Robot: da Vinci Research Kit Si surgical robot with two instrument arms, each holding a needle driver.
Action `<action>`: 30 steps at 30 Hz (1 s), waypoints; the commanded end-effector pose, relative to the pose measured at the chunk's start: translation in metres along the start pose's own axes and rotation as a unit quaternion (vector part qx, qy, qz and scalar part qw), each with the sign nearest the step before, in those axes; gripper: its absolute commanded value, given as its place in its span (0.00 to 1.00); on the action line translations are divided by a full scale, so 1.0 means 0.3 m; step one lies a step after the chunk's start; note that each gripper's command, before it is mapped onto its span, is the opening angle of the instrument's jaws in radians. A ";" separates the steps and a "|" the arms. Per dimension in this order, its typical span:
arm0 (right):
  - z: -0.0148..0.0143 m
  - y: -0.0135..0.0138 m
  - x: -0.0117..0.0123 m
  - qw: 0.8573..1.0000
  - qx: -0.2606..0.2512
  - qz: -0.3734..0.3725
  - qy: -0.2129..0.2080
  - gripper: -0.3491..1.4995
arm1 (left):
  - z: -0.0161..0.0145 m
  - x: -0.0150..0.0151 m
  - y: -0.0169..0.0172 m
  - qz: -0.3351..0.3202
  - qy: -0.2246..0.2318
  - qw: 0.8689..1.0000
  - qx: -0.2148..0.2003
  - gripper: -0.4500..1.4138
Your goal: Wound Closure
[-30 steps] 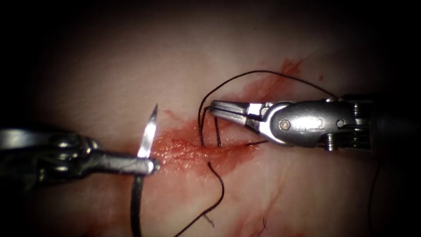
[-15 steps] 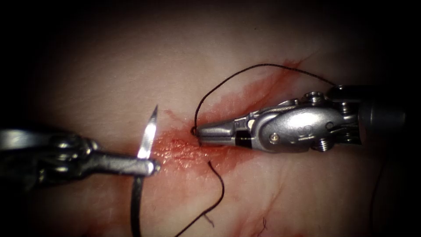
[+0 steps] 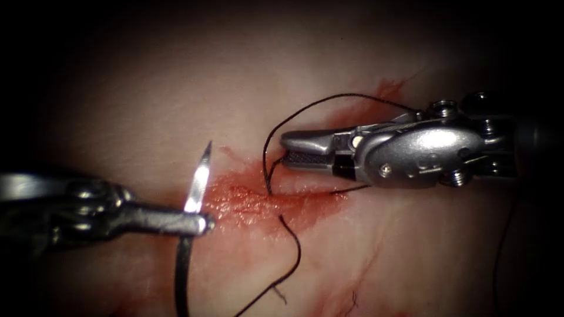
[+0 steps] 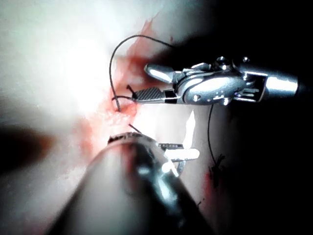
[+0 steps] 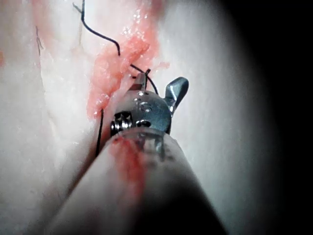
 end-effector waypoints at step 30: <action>-0.0074 -0.0291 0.0132 0.707 -0.074 0.701 0.050 0.74 | -0.010 0.011 0.008 0.074 0.043 0.996 0.014 0.00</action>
